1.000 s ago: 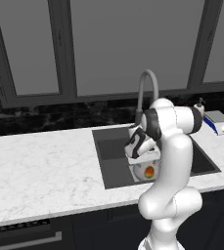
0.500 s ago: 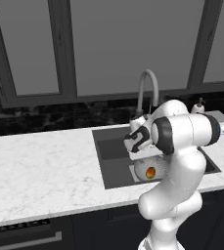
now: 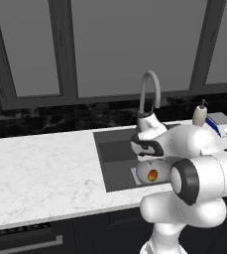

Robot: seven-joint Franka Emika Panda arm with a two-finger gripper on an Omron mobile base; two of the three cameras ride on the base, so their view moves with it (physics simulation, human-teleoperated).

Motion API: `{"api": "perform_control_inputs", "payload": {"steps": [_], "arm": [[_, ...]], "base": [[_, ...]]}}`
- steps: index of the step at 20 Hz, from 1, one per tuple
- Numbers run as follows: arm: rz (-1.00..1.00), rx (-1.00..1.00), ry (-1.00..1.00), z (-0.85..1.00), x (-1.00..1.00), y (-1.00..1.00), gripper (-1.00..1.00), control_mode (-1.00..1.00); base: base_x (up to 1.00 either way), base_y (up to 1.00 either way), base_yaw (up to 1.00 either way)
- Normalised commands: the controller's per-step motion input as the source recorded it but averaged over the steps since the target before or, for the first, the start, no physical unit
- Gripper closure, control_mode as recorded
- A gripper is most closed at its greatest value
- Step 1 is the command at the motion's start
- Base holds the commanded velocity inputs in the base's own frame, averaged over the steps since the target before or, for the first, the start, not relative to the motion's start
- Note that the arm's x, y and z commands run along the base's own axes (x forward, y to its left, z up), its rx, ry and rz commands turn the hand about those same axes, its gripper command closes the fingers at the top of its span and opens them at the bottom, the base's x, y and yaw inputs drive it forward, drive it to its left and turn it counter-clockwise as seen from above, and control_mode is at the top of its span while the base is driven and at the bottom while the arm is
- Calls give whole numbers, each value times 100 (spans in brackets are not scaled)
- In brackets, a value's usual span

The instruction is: Put the colander in the sink, put the mango, peach in the colander, and turn on the sink faucet and pour water over the colander.

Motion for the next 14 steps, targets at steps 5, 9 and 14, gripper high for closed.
{"api": "perform_control_inputs", "payload": {"steps": [5, 9, 14], "arm": [[0, 0, -9, 60, -67, -21, -100, -100], [0, 0, 0, 52, -39, -51, -100, -100], [0, 0, 0, 33, -23, -73, -100, -100]], "base": [[0, 0, 0], [0, 0, 0], [0, 0, 0]]}}
